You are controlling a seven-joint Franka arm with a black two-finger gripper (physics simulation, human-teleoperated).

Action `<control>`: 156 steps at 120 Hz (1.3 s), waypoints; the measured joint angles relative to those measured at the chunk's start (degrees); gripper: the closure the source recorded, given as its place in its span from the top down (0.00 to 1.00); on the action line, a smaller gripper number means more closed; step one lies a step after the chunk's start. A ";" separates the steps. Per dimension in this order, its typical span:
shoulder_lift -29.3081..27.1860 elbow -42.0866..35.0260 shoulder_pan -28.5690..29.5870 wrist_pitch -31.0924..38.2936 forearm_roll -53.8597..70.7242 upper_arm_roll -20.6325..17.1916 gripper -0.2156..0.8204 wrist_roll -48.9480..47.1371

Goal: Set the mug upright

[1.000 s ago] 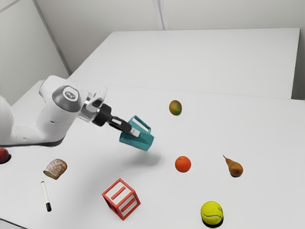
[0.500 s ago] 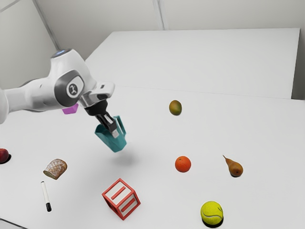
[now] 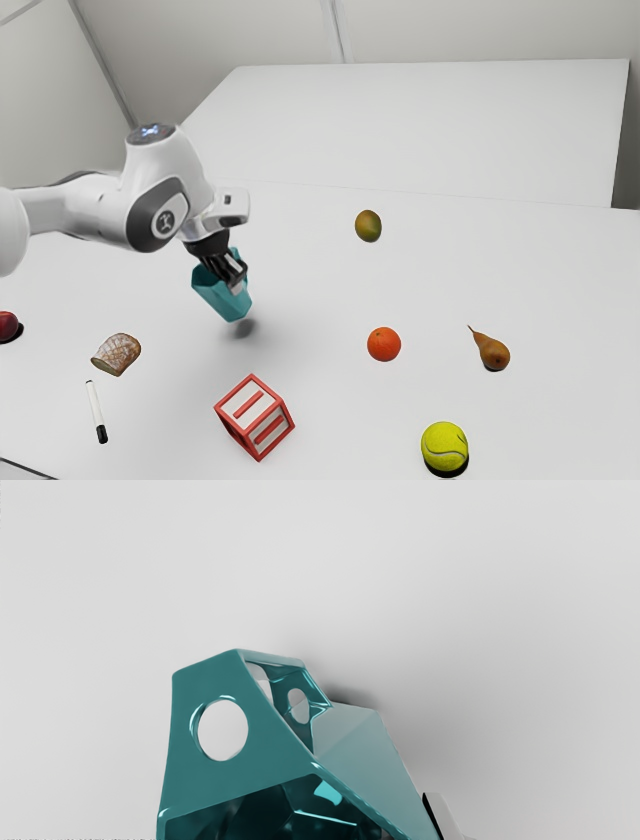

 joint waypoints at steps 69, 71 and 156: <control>2.78 -2.45 -0.21 3.45 1.77 -0.18 0.03 -9.58; 2.87 -2.46 -0.21 3.53 1.88 -0.18 0.03 -9.77; 3.33 -2.42 -0.31 4.38 1.96 -0.19 0.34 -13.64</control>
